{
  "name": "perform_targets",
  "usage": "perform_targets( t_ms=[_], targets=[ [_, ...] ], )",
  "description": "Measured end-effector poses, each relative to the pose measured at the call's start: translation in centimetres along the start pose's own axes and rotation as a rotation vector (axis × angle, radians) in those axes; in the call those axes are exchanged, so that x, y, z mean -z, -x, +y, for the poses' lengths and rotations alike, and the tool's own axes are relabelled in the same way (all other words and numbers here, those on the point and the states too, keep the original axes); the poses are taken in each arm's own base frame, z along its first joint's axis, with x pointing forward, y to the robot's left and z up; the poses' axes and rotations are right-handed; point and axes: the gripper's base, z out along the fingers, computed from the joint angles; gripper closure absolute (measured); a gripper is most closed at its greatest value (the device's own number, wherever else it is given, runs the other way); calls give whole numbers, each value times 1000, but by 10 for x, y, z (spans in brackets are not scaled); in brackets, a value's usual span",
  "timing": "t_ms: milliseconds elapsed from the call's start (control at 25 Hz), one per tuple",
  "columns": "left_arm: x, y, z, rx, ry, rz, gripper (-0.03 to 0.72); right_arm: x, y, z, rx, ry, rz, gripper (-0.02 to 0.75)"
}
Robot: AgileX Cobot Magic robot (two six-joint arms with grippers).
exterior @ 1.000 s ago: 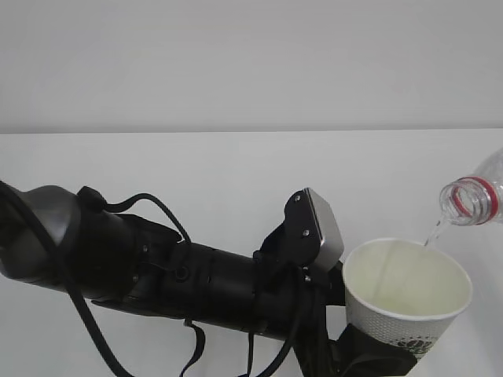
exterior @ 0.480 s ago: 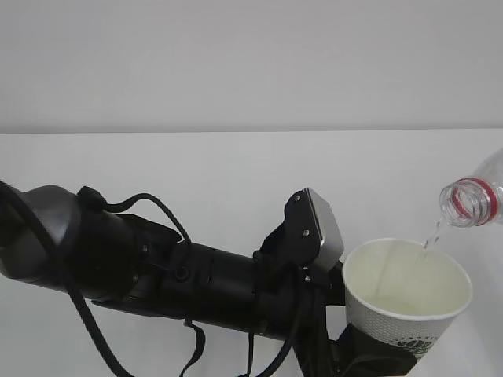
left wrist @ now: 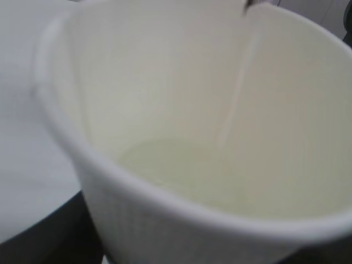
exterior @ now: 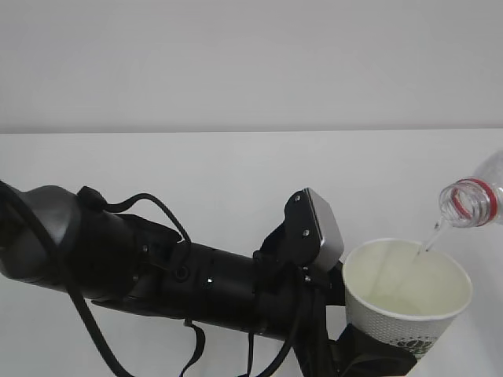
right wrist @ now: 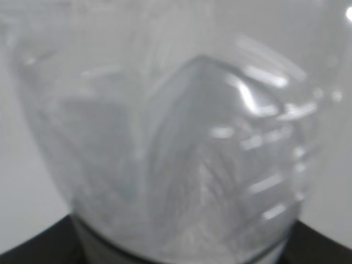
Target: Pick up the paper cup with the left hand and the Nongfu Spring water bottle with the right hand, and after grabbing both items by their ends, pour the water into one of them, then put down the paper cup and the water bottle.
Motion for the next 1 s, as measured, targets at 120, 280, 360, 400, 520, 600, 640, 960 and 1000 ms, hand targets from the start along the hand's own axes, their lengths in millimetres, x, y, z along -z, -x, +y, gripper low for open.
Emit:
perform_targets(
  t_ms=[120, 280, 360, 400, 520, 600, 640, 960, 1000],
  targets=[
    [0, 0, 0, 0, 0, 0, 143, 0, 0, 0, 0, 0, 0, 334],
    [0, 0, 0, 0, 0, 0, 143, 0, 0, 0, 4, 0, 0, 334],
    [0, 0, 0, 0, 0, 0, 143, 0, 0, 0, 4, 0, 0, 334],
    [0, 0, 0, 0, 0, 0, 143, 0, 0, 0, 5, 0, 0, 334],
    [0, 0, 0, 0, 0, 0, 143, 0, 0, 0, 5, 0, 0, 334],
    [0, 0, 0, 0, 0, 0, 145, 0, 0, 0, 5, 0, 0, 334],
    [0, 0, 0, 0, 0, 0, 147, 0, 0, 0, 5, 0, 0, 334],
    [0, 0, 0, 0, 0, 0, 151, 0, 0, 0, 5, 0, 0, 334],
    [0, 0, 0, 0, 0, 0, 151, 0, 0, 0, 5, 0, 0, 334]
  ],
)
